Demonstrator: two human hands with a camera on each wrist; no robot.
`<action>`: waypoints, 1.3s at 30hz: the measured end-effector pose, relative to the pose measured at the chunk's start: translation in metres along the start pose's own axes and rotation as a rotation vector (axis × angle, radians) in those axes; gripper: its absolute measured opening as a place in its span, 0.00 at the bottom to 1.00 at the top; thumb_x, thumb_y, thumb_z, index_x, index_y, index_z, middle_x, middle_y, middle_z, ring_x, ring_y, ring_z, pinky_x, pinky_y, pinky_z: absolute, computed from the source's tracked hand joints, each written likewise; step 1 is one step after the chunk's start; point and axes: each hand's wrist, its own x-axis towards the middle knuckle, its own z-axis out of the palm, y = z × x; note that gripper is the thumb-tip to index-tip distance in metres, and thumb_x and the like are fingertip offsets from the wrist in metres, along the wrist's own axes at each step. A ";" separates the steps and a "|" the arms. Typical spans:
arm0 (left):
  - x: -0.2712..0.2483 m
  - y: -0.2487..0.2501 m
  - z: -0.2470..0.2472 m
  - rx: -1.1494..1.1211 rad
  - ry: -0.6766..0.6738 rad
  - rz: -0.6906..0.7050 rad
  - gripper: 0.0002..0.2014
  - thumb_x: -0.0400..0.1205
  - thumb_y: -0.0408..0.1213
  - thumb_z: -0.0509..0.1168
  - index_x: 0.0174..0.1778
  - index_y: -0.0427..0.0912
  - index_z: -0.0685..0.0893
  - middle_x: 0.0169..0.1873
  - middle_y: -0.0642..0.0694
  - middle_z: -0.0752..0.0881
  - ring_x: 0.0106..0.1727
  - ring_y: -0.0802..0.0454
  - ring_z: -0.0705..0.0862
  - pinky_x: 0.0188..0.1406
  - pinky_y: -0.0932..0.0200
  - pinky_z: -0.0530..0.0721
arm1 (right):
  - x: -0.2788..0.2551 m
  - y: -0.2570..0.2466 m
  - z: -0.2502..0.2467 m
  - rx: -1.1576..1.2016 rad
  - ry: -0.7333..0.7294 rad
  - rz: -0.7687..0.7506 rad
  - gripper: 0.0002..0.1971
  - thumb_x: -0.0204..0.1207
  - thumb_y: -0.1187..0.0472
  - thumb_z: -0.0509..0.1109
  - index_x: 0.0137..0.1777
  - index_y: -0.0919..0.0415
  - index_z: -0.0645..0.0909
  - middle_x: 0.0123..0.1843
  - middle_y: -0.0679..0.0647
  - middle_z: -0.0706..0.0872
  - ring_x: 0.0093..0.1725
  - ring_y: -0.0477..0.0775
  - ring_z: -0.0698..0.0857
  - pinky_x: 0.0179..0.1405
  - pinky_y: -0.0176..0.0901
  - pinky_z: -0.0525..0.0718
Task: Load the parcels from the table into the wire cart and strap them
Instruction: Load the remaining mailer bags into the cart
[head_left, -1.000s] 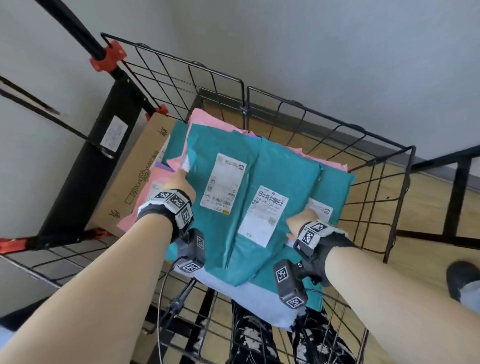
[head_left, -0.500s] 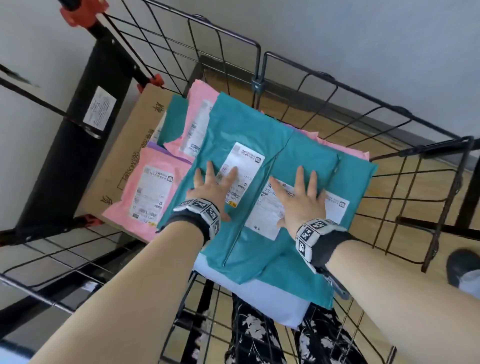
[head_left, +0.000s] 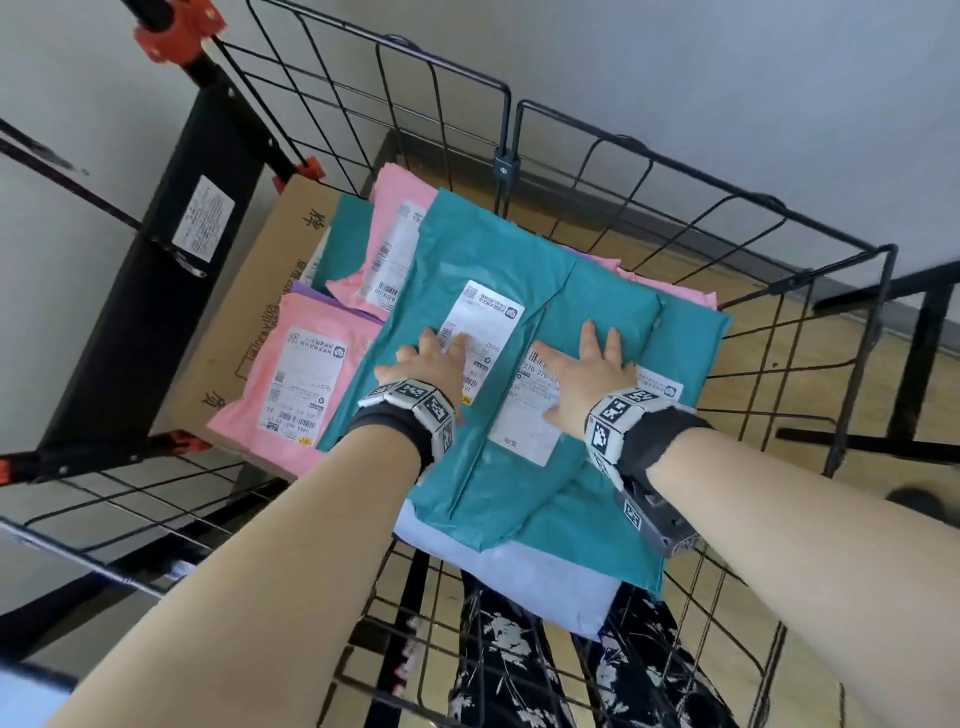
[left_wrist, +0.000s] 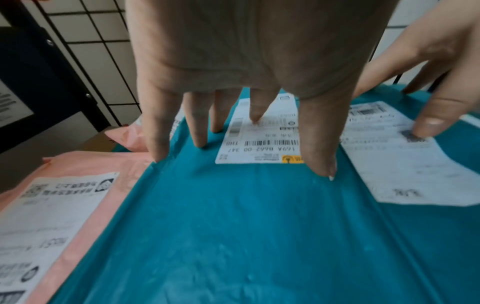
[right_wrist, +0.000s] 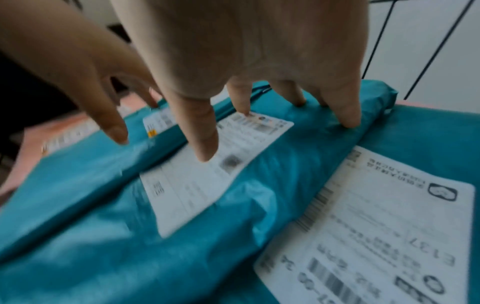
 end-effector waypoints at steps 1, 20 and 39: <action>-0.007 -0.002 -0.002 -0.013 0.023 0.011 0.51 0.73 0.51 0.74 0.83 0.52 0.45 0.81 0.41 0.54 0.78 0.38 0.63 0.66 0.38 0.74 | -0.005 -0.001 -0.004 0.027 0.019 -0.002 0.39 0.78 0.53 0.67 0.82 0.38 0.47 0.85 0.60 0.36 0.83 0.68 0.38 0.81 0.64 0.51; -0.197 -0.017 -0.045 -0.226 0.329 -0.179 0.24 0.83 0.48 0.59 0.74 0.43 0.72 0.70 0.40 0.75 0.62 0.43 0.82 0.57 0.52 0.82 | -0.163 -0.027 -0.076 0.030 0.336 -0.295 0.05 0.77 0.60 0.65 0.41 0.60 0.80 0.47 0.59 0.81 0.51 0.64 0.81 0.37 0.40 0.76; -0.489 -0.016 0.115 -0.720 0.587 -0.686 0.17 0.84 0.42 0.57 0.60 0.38 0.85 0.58 0.41 0.87 0.60 0.42 0.83 0.59 0.55 0.81 | -0.383 -0.105 -0.008 -0.178 0.381 -0.933 0.14 0.75 0.56 0.67 0.55 0.63 0.86 0.56 0.58 0.88 0.57 0.60 0.85 0.54 0.42 0.82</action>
